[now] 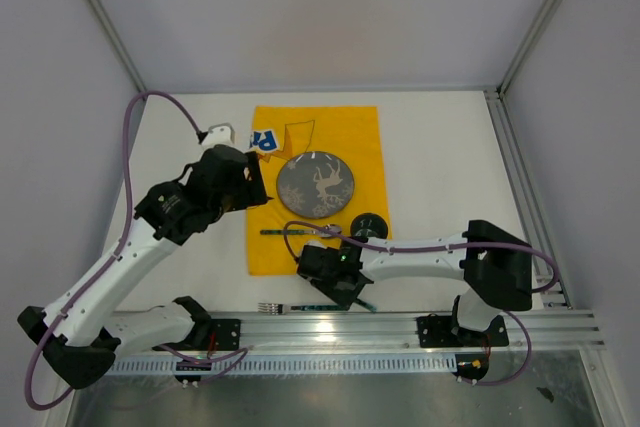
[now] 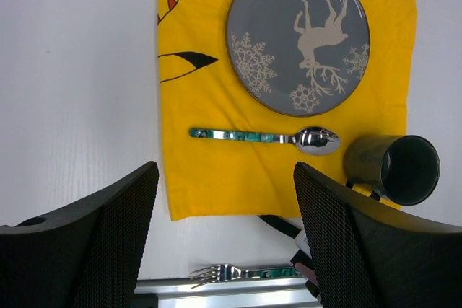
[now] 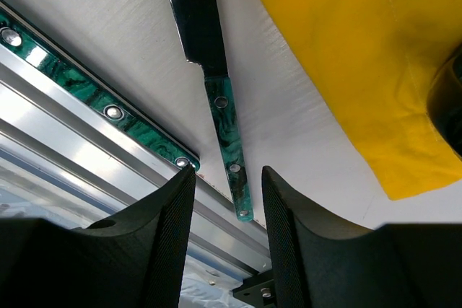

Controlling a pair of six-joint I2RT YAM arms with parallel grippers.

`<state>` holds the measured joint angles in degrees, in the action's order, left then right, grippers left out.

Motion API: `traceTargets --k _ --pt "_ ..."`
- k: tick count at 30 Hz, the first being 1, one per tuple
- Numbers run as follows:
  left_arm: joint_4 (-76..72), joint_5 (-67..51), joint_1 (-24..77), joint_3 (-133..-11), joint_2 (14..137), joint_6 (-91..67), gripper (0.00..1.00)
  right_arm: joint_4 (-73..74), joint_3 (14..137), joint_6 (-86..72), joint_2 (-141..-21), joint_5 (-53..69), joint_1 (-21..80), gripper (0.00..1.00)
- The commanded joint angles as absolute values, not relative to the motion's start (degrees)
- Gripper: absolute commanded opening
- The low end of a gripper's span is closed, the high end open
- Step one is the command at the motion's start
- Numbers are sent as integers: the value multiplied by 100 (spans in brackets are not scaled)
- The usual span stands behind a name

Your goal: Set the dinner table for one person

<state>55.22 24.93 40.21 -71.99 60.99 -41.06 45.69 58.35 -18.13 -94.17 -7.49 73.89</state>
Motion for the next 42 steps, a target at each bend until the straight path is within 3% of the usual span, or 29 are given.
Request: traceTargets --k 1,11,18,28,30,31,33,42 --pt "5581 2672 4025 -7427 5959 -4017 78 4500 5880 -1688 -9527 -677 7436 47" --pt "5783 2821 4025 -7453 5722 -4096 79 4535 6047 -1521 -9905 -703 7436 46" --pt "5862 2830 4025 -7462 5730 -4122 79 4412 6029 -1450 -10028 -651 7436 26" --pt "5906 2883 4025 -7567 5739 -4078 79 4412 6126 -1354 -10072 -668 7436 33" --pt "5897 2883 4025 -7576 5739 -4069 79 4386 6126 -1301 -10090 -546 7436 28" --pt "5897 2892 4025 -7576 5739 -4061 79 4377 6126 -1301 -10099 -554 7436 16" --pt "5897 2892 4025 -7567 5757 -4043 79 4351 6152 -1249 -10055 -537 7436 9" --pt "5783 2856 4034 -7515 5959 -4008 79 4535 6407 -1187 -9651 -553 7436 3"
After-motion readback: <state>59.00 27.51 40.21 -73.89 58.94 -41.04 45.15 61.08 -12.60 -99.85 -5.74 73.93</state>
